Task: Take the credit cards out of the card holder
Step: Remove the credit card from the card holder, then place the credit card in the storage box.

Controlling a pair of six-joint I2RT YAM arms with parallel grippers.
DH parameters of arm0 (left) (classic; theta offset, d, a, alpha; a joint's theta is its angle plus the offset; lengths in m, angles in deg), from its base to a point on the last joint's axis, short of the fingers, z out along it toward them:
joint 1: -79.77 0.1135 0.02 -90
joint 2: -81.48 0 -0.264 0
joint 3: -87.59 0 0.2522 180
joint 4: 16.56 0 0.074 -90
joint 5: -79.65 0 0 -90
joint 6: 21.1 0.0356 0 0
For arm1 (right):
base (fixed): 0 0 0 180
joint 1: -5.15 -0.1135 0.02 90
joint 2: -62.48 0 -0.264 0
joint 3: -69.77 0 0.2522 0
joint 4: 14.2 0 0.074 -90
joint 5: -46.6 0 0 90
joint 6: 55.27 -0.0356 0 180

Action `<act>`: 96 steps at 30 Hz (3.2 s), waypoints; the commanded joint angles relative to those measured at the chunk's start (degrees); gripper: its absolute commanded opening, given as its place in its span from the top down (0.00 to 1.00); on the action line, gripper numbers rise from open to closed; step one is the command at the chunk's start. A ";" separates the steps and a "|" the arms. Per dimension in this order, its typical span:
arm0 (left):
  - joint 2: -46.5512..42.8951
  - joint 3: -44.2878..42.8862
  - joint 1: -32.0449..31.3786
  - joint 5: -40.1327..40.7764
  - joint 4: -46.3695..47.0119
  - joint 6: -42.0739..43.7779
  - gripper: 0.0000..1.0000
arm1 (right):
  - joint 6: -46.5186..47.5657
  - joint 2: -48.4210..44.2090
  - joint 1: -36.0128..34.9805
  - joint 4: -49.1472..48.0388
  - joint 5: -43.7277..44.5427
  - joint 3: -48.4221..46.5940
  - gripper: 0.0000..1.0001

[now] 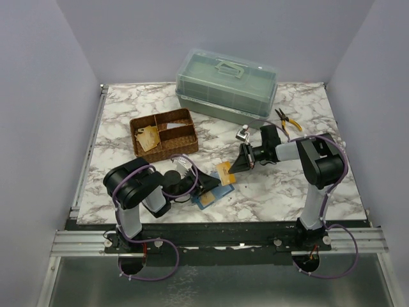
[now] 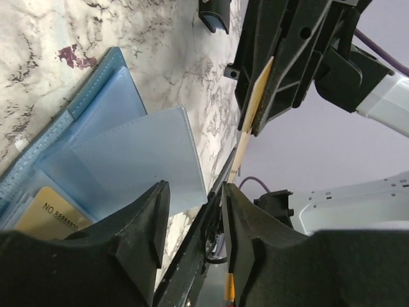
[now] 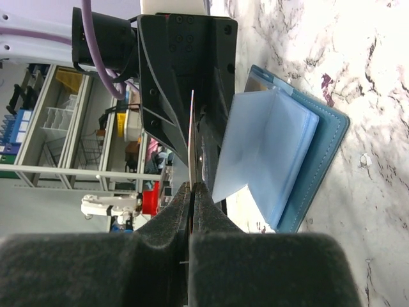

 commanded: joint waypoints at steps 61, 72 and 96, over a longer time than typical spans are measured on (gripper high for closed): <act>-17.69 -7.54 -5.36 13.58 -13.42 14.04 0.32 | 0.02 -6.41 1.58 -2.47 -8.26 -0.34 1.00; -15.51 -9.06 -5.91 14.03 -13.47 12.09 0.33 | 0.03 -6.14 1.36 -2.48 -8.92 -0.37 1.00; -16.03 -8.69 -6.63 15.42 -13.44 10.61 0.39 | 0.16 -5.53 0.76 -2.29 -9.32 -0.65 1.00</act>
